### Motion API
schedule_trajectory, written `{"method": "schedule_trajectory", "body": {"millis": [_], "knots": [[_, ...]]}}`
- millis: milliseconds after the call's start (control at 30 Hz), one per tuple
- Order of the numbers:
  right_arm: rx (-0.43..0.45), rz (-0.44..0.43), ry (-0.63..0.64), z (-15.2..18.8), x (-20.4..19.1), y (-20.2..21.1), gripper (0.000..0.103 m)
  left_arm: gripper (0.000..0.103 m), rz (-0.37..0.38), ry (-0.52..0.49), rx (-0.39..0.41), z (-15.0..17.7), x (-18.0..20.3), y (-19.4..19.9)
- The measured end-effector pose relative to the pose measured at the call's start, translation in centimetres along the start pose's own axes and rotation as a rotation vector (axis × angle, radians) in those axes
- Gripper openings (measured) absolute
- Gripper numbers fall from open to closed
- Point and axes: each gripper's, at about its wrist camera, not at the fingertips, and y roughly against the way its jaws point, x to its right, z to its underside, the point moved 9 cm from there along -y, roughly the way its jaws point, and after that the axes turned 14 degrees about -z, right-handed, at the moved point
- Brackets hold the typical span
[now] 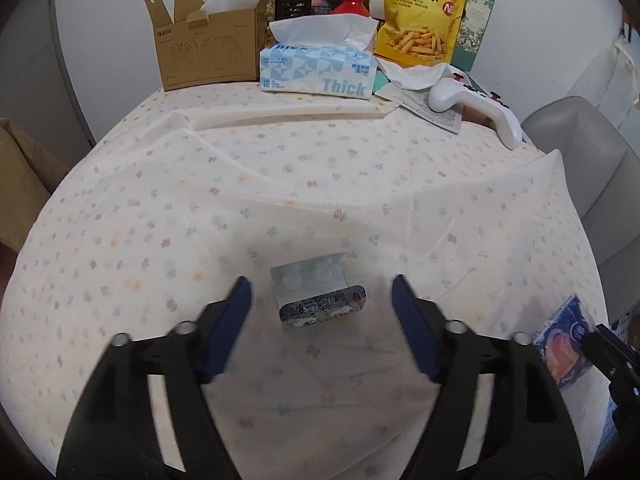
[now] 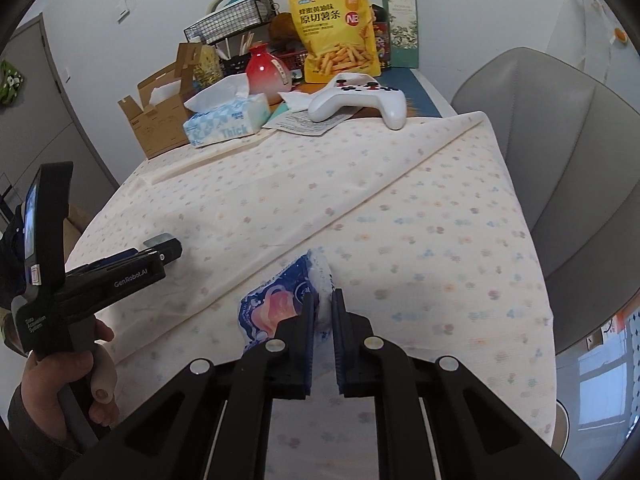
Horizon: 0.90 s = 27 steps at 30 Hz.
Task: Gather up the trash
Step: 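Grasp the foil blister pack with the left tool while the right tool holds the packet, then carry the blue packet and blister pack with both tools over the bin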
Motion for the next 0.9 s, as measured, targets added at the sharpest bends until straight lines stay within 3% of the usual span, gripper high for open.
{"method": "schedule_trajectory", "body": {"millis": [33,333,900], "knots": [[0.001,0.001,-0.004,0.0,0.3,0.2,0.009,0.039,0.005,0.005,-0.011,0.1,0.1,-0.1],[0.033,-0.007,-0.004,0.6,-0.1,3.1,0.009,0.038,0.018,0.004,0.047,0.6,0.9,3.8],[0.152,0.055,0.021,2.7,0.4,14.8,0.009,0.038,0.070,-0.062,0.166,4.3,6.1,14.8]]}}
